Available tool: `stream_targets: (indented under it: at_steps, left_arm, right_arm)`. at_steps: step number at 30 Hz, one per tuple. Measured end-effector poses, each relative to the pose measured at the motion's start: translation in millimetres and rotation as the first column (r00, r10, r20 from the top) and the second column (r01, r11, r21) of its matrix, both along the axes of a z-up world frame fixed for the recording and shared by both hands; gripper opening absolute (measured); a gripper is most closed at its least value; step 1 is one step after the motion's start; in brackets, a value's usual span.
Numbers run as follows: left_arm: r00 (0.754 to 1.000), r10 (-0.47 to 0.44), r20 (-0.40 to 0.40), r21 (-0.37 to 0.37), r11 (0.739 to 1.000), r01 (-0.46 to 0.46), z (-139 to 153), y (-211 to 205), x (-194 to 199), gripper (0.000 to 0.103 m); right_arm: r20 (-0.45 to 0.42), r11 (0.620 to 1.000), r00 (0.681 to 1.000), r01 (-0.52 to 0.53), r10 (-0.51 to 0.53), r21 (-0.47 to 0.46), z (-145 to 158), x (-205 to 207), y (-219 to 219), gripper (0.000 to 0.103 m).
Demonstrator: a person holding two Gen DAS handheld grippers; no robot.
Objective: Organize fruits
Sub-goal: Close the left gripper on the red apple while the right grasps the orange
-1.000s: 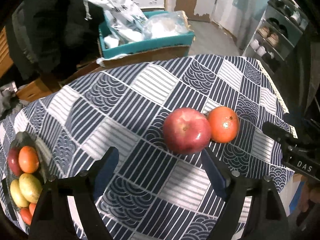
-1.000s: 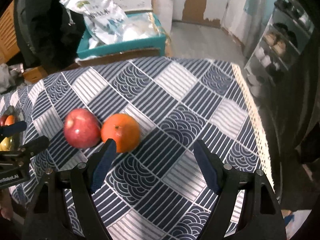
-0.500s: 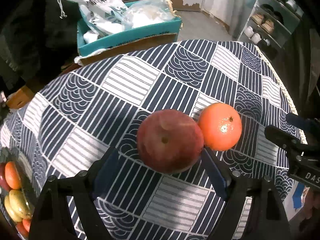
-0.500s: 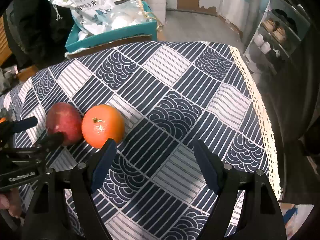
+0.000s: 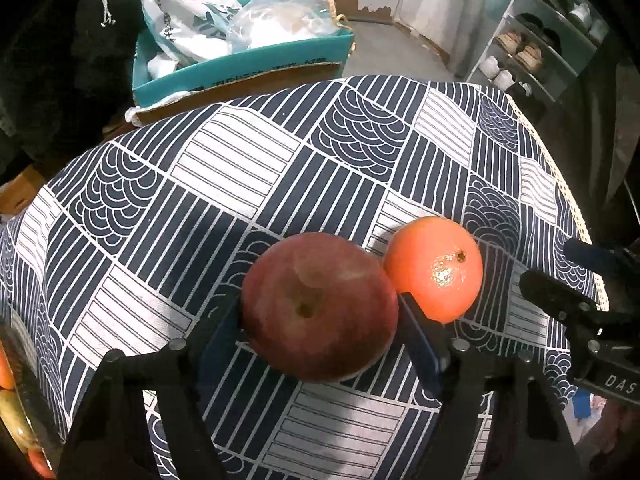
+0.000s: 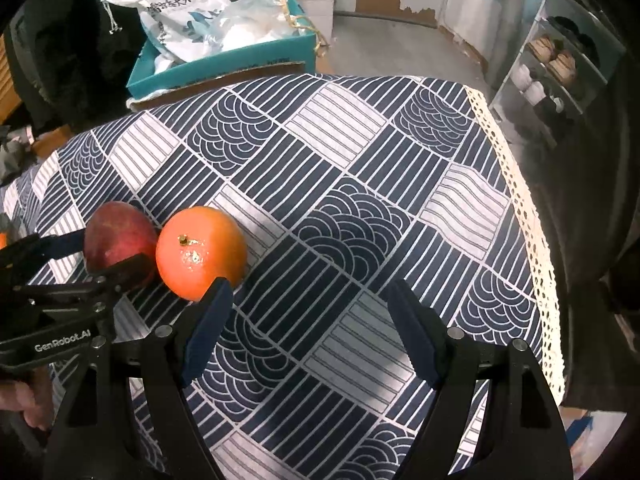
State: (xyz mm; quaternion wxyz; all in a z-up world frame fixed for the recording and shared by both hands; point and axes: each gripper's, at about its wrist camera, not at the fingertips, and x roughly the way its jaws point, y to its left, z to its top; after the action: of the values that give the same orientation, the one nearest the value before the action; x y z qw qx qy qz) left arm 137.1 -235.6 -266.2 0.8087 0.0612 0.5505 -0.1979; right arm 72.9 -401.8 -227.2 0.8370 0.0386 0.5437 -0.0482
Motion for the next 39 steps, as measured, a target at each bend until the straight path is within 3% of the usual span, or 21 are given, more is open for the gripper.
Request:
stream_targets:
  at_steps: [8, 15, 25, 39]
  left_arm:
    - [1.0, 0.002, 0.005, -0.005, 1.0, -0.002, 1, 3, -2, 0.078]
    - [0.999, 0.021, 0.041, 0.044, 0.999, -0.023, 10, 18, -9, 0.078]
    - [0.994, 0.103, 0.039, 0.05, 0.993, -0.105, 16, 55, -8, 0.078]
    - [0.993, 0.119, 0.02, 0.051, 0.991, -0.12, 9, 67, -7, 0.078]
  right_arm:
    - [-0.006, 1.0, 1.0, 0.005, -0.005, 0.008, -2, 2, -1, 0.08]
    - [0.018, 0.998, 1.0, -0.021, 0.02, 0.064, -1, 6, 7, 0.08]
    - [0.037, 0.991, 0.994, -0.101, 0.098, 0.091, -3, 18, 39, 0.08]
    - [-0.036, 0.987, 0.991, -0.125, 0.129, 0.097, -39, 43, 59, 0.08]
